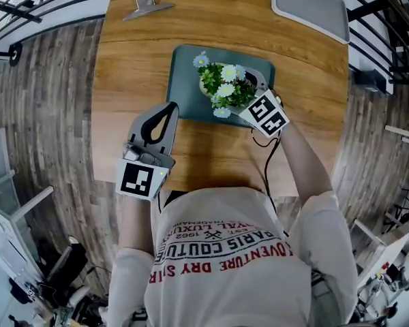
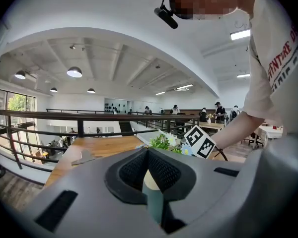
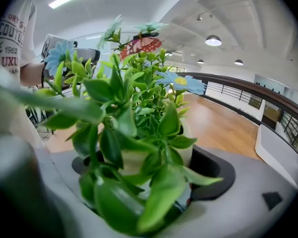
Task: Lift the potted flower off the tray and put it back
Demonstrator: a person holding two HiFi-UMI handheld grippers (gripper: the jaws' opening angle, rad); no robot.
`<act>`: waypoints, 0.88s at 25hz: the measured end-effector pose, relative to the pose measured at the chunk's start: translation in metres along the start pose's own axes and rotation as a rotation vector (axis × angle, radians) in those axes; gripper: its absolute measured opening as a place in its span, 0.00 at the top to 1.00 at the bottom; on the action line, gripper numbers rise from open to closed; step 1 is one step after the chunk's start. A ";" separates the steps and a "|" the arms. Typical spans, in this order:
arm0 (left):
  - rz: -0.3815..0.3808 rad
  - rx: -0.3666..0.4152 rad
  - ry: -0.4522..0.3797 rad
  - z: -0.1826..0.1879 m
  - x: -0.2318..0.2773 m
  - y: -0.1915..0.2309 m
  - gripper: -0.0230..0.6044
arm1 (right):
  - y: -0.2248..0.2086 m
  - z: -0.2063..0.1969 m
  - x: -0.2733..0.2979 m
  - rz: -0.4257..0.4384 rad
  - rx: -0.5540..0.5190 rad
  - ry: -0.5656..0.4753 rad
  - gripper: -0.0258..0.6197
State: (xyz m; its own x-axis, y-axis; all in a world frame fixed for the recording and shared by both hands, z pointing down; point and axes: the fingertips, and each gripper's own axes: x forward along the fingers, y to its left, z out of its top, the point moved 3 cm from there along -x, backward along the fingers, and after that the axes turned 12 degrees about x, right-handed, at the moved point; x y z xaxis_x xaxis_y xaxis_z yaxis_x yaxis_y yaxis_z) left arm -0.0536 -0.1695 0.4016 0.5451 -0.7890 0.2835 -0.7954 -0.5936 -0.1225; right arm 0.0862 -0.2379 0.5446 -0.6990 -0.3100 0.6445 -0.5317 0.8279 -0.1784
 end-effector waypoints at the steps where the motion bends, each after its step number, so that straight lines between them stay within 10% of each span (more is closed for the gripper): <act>1: 0.004 -0.002 0.003 -0.002 0.003 0.001 0.94 | -0.003 -0.003 0.004 0.004 -0.006 0.007 0.17; 22: 0.073 -0.077 0.017 -0.030 0.026 0.006 0.94 | -0.007 -0.025 0.042 0.106 0.004 -0.012 0.17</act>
State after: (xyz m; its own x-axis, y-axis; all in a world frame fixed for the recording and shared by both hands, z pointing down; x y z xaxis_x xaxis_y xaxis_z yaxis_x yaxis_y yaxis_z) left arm -0.0522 -0.1889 0.4366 0.4808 -0.8264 0.2931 -0.8513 -0.5200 -0.0699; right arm 0.0721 -0.2449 0.5916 -0.7571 -0.2267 0.6128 -0.4567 0.8543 -0.2482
